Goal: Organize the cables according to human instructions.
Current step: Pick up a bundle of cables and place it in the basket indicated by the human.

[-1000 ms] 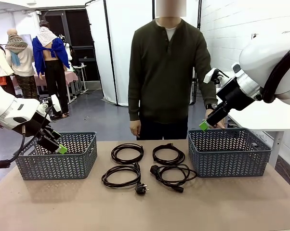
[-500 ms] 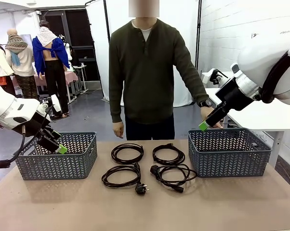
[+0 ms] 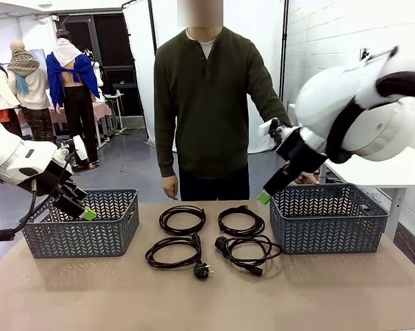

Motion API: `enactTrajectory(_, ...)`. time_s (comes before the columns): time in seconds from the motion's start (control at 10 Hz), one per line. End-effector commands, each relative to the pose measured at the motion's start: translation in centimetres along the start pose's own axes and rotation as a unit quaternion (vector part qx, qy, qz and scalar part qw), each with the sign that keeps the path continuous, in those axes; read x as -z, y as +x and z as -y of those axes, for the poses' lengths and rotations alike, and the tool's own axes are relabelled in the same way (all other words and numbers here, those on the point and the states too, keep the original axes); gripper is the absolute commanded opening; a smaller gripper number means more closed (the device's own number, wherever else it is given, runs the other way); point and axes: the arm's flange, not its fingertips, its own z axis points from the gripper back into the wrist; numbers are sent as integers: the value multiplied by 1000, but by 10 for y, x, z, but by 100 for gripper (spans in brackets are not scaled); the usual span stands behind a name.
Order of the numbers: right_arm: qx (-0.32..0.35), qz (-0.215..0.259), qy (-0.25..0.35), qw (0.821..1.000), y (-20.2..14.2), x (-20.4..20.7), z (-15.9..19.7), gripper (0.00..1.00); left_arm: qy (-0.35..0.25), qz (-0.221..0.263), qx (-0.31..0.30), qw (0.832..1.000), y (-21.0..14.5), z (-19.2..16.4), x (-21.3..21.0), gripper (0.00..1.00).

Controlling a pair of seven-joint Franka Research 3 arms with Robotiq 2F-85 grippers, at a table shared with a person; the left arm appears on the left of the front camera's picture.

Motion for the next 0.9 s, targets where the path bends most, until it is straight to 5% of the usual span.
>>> enactTrajectory(0.0,24,-31,-18,999,20,26,-3,100,-2,2,-3,1000,-4,1,0,100)
enactTrajectory(0.5,42,-81,-49,995,26,104,-6,100,-2,2,-3,1000,-4,1,0,100)
enactTrajectory(0.8,35,-80,-37,996,16,109,-8,100,-2,2,-3,1000,-4,1,0,100)
